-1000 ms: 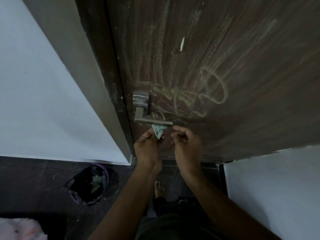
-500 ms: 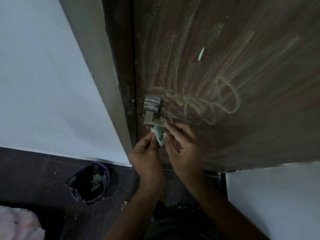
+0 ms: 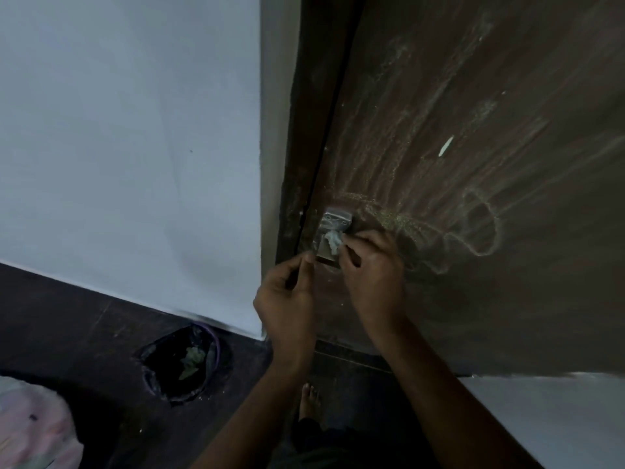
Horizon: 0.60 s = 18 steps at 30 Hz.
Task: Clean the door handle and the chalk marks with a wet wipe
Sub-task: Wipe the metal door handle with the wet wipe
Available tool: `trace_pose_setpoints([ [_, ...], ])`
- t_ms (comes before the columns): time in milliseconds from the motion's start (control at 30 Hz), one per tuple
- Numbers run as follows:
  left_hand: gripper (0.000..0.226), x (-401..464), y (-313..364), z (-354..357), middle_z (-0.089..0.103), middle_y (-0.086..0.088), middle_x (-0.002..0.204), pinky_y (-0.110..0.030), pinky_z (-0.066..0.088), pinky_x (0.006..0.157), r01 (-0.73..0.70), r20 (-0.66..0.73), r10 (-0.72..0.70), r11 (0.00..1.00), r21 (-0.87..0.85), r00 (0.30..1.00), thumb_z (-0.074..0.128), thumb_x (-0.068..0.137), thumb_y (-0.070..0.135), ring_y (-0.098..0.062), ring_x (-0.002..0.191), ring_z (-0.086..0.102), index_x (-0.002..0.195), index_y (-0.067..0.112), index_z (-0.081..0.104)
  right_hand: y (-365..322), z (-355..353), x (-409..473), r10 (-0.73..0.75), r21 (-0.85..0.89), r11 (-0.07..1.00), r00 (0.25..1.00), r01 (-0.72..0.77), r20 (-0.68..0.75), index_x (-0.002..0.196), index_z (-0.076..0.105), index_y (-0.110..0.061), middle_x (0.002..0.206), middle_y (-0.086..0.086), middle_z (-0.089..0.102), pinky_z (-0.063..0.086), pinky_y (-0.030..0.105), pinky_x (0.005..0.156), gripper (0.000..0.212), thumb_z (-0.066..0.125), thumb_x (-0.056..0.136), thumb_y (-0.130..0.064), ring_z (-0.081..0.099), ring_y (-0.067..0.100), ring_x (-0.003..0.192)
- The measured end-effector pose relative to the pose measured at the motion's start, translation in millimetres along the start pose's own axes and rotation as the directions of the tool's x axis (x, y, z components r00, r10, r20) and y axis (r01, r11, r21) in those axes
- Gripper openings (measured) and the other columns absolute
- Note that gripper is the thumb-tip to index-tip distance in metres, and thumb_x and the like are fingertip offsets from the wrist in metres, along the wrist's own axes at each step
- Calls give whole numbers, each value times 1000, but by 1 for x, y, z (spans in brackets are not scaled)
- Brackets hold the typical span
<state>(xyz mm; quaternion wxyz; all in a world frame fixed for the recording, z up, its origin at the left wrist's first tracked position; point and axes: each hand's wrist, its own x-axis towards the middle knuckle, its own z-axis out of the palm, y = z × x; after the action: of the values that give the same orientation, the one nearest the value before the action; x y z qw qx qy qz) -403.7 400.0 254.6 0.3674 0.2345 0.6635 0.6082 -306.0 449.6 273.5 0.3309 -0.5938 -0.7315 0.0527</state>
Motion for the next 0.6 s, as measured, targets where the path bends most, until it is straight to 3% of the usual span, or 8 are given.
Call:
trace_pose_setpoints([
  [167,11,4,6,-4,76,16,92,-18,56,77,-55,-12,55,998,11,998,71,93,28,6,88,68,99,29,80,-19,17,7,-88,-132,988,993,78,-72,86,76,-1,83,13,71,56,34,71,8,80,81,-6,67,30,85],
  [267,11,5,10,-6,75,18,92,-7,49,73,-117,-5,117,993,5,993,71,93,23,7,88,68,98,27,80,-16,15,7,-181,-179,973,964,146,-195,82,71,-2,83,13,68,57,35,70,6,74,86,-4,65,27,81],
  [367,12,7,13,-8,76,18,92,-11,53,76,-125,12,125,992,-6,992,70,93,25,6,88,69,99,27,80,-6,10,8,-213,-177,971,924,163,-317,83,69,-2,86,11,66,56,31,68,8,71,91,-4,62,20,79],
  [467,13,9,13,-8,76,17,94,-21,57,80,-97,32,97,995,11,995,70,94,27,5,90,69,102,27,80,-6,18,6,-297,-270,936,919,226,-260,77,68,-3,80,11,67,54,35,67,13,74,89,-4,63,26,76],
  [533,15,11,13,-7,76,19,95,-19,57,82,-102,56,100,994,28,993,70,94,27,7,91,68,104,28,80,-7,21,6,-339,-301,917,910,263,-238,76,69,-4,78,10,69,52,38,67,17,71,93,-7,63,29,75],
  [600,16,13,14,-5,75,21,97,-14,55,81,-127,82,124,991,32,989,70,94,26,10,92,67,106,28,80,-9,17,12,-332,-274,928,892,252,-305,77,70,-7,80,8,70,51,40,65,18,69,96,-10,60,27,75],
])
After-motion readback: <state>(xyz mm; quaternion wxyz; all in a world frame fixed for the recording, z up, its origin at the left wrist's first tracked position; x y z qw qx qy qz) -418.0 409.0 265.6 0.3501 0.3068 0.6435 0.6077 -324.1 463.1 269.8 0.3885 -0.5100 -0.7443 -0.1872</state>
